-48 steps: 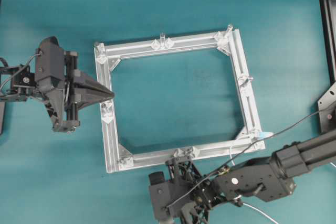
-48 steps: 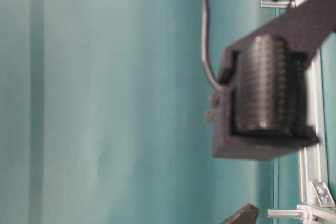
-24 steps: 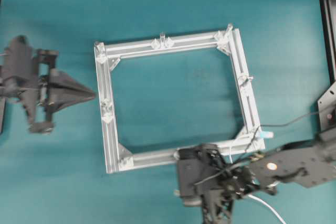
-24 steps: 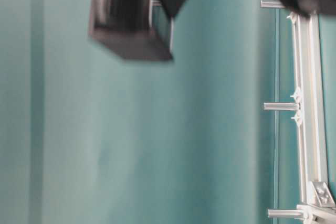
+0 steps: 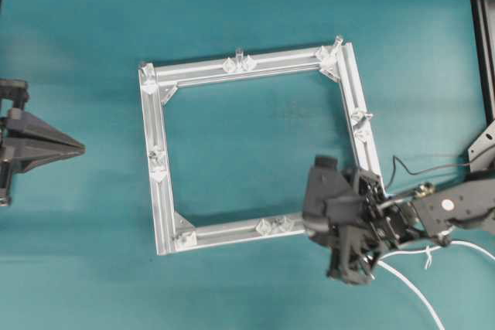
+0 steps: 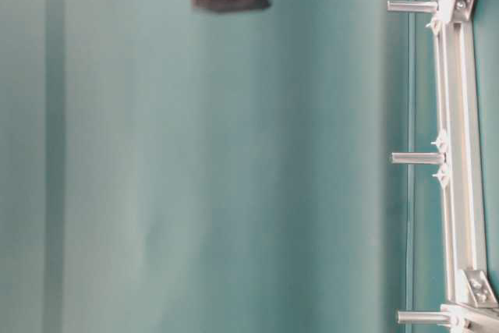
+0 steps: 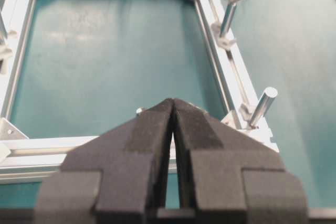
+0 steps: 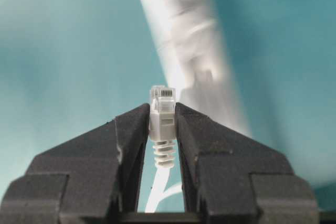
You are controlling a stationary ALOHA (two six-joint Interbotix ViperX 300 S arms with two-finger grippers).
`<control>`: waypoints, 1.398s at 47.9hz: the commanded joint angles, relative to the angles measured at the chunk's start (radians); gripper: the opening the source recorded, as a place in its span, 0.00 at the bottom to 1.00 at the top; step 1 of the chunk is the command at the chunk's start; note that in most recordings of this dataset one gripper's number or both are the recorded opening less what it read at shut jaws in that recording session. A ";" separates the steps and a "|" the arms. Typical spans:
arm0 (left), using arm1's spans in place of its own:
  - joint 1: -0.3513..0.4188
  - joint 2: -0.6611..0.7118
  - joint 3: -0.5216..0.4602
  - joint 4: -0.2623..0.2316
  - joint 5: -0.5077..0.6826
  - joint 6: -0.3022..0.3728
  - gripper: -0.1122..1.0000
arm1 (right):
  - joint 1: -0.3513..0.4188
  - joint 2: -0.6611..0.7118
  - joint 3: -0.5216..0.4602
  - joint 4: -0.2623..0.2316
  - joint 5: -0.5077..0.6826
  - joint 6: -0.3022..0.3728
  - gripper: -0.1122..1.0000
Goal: Move the cable alternately left and right between 8 pins so it hooks onto each one.
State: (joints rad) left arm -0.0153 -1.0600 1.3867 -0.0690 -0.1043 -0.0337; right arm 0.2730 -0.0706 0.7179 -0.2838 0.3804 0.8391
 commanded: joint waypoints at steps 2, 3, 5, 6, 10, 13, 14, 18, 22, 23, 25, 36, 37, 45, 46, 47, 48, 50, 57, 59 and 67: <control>-0.005 -0.074 0.020 0.005 0.002 -0.003 0.11 | -0.040 0.006 -0.060 -0.028 0.005 0.038 0.28; -0.005 -0.086 0.025 0.005 0.002 -0.005 0.11 | -0.046 0.012 -0.067 -0.028 0.006 0.048 0.28; -0.005 -0.114 0.037 0.005 0.003 -0.005 0.11 | -0.060 0.026 -0.083 -0.029 0.006 0.060 0.28; -0.005 -0.124 0.040 0.005 0.003 -0.005 0.11 | -0.067 0.035 -0.091 -0.029 0.008 0.066 0.28; -0.005 -0.152 0.048 0.005 0.012 -0.005 0.11 | -0.098 0.074 -0.135 -0.029 0.015 0.072 0.28; -0.005 -0.161 0.049 0.005 0.028 -0.005 0.11 | -0.118 0.107 -0.167 -0.031 0.026 0.072 0.28; -0.005 -0.160 0.049 0.005 0.035 -0.005 0.11 | -0.124 0.120 -0.176 -0.032 0.031 0.071 0.28; -0.005 -0.160 0.051 0.005 0.074 -0.006 0.11 | -0.143 0.163 -0.219 -0.032 0.048 0.066 0.28; -0.005 -0.163 0.048 0.005 0.123 -0.009 0.11 | -0.156 0.201 -0.264 -0.034 0.057 0.063 0.28; -0.005 -0.161 0.046 0.005 0.132 -0.009 0.11 | -0.156 0.209 -0.273 -0.034 0.057 0.063 0.28; -0.005 -0.164 0.044 0.005 0.141 -0.009 0.11 | -0.158 0.221 -0.295 -0.034 0.057 0.060 0.28; -0.005 -0.198 0.052 0.005 0.150 -0.006 0.11 | -0.161 0.284 -0.403 -0.034 0.069 0.035 0.28; -0.005 -0.202 0.052 0.005 0.152 -0.006 0.11 | -0.161 0.287 -0.413 -0.034 0.074 0.034 0.28; -0.005 -0.218 0.064 0.005 0.164 -0.006 0.11 | -0.155 0.311 -0.480 -0.034 0.118 0.015 0.28; -0.005 -0.216 0.064 0.005 0.166 -0.006 0.11 | -0.152 0.314 -0.485 -0.034 0.121 0.014 0.28; -0.005 -0.216 0.064 0.005 0.166 -0.006 0.11 | -0.149 0.318 -0.491 -0.034 0.123 0.014 0.28; -0.005 -0.218 0.064 0.005 0.166 -0.006 0.11 | -0.146 0.321 -0.500 -0.034 0.126 0.014 0.28; -0.005 -0.216 0.064 0.005 0.167 -0.006 0.11 | -0.140 0.325 -0.511 -0.034 0.130 0.014 0.28; -0.005 -0.218 0.064 0.005 0.167 -0.006 0.11 | -0.107 0.348 -0.548 -0.028 0.132 0.014 0.28; -0.005 -0.216 0.063 0.005 0.167 -0.005 0.11 | -0.094 0.359 -0.560 -0.026 0.132 0.014 0.28; -0.005 -0.218 0.054 0.005 0.167 -0.003 0.11 | -0.041 0.391 -0.588 -0.017 0.132 0.015 0.28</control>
State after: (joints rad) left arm -0.0153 -1.2839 1.4603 -0.0675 0.0675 -0.0353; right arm 0.2025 0.3313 0.1657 -0.3037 0.5154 0.8560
